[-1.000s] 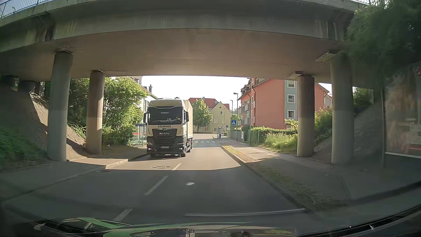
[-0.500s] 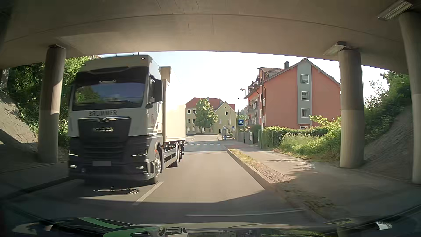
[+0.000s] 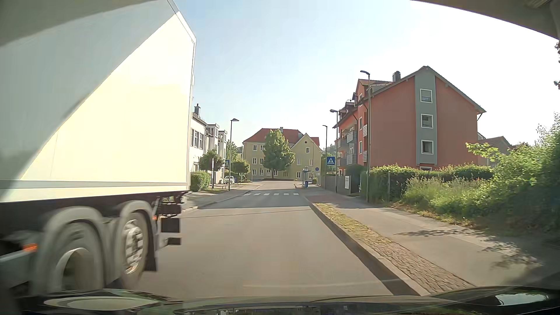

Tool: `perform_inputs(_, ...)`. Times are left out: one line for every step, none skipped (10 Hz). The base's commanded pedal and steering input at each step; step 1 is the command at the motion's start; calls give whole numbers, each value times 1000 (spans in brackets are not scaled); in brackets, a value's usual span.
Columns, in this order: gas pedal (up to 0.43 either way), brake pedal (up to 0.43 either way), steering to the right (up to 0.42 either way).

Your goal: Follow the waypoints while adhering to traffic rules and regulations

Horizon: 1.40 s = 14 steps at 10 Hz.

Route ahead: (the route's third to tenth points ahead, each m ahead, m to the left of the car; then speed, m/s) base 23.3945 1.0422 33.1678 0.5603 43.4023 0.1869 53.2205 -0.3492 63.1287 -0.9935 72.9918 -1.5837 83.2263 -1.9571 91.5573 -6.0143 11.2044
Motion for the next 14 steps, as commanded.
perform_inputs(79,0,-14)
perform_inputs(79,0,-14)
perform_inputs(79,0,-14)
perform_inputs(79,0,-14)
perform_inputs(79,0,-13)
perform_inputs(79,0,-13)
perform_inputs(79,0,-8)
perform_inputs(79,0,-5)
perform_inputs(79,0,-4)
perform_inputs(79,0,-4)
perform_inputs(79,0,-4)
perform_inputs(79,0,-3)
perform_inputs(79,0,-1)
perform_inputs(79,0,0)
